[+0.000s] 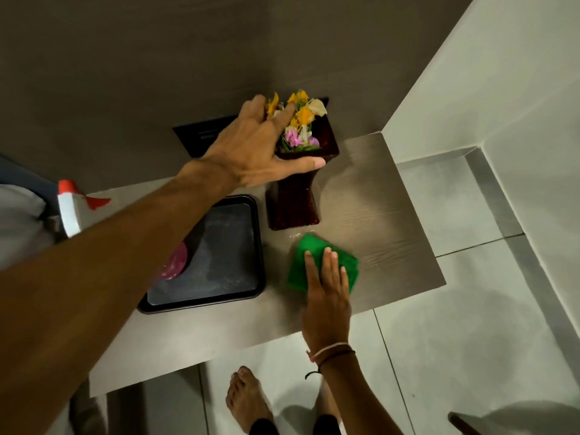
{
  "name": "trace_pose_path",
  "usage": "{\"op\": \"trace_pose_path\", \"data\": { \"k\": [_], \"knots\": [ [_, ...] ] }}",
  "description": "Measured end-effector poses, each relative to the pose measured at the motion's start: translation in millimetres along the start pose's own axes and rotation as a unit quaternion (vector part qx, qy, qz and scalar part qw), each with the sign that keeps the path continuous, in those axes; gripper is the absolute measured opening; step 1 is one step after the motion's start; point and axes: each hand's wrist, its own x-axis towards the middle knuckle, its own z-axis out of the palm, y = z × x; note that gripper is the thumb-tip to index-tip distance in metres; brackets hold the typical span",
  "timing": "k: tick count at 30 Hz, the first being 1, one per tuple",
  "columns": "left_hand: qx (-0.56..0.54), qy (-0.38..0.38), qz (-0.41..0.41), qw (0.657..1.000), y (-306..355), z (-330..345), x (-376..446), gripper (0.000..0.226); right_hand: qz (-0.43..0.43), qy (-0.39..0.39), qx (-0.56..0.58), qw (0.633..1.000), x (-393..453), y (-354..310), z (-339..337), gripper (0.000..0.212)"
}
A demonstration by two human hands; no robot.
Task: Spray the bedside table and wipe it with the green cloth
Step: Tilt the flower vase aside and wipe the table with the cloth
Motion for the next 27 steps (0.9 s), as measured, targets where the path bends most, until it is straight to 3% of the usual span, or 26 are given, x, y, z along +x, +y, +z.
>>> {"op": "trace_pose_path", "data": {
  "k": [2,4,11,15,17,20,22,24,25,27],
  "knots": [
    [0.003,-0.004,-0.003,1.0,-3,-5,2,0.123,0.045,0.019,-0.007,0.999,7,6,-2,0.071],
    [0.001,-0.009,-0.009,1.0,-4,-7,5,0.127,0.033,0.024,-0.018,0.999,23,6,-3,0.068],
    [-0.006,0.019,0.002,1.0,0,4,8,0.118,-0.197,-0.129,-0.006,0.972,64,-3,-4,0.077],
    [-0.019,0.019,0.001,1.0,2,4,9,0.118,-0.226,-0.166,0.067,0.958,54,14,-25,0.052],
    [-0.016,0.028,0.007,0.999,6,8,7,0.119,-0.183,-0.177,0.108,0.961,44,21,-36,0.041],
    [0.005,0.058,0.02,0.998,15,20,0,0.122,-0.043,-0.199,0.253,0.946,26,35,-49,0.038],
    [0.031,0.082,0.035,0.996,20,29,-6,0.125,0.048,-0.16,0.404,0.899,14,41,-63,0.038],
    [0.06,0.101,0.041,0.992,25,37,-13,0.126,0.149,-0.109,0.536,0.823,10,46,-76,0.045],
    [0.071,0.11,0.038,0.991,28,40,-16,0.126,0.2,-0.092,0.578,0.785,10,47,-81,0.05],
    [0.054,0.129,0.029,0.99,31,40,-21,0.128,0.249,-0.078,0.607,0.751,17,48,-88,0.045]
  ]
}}
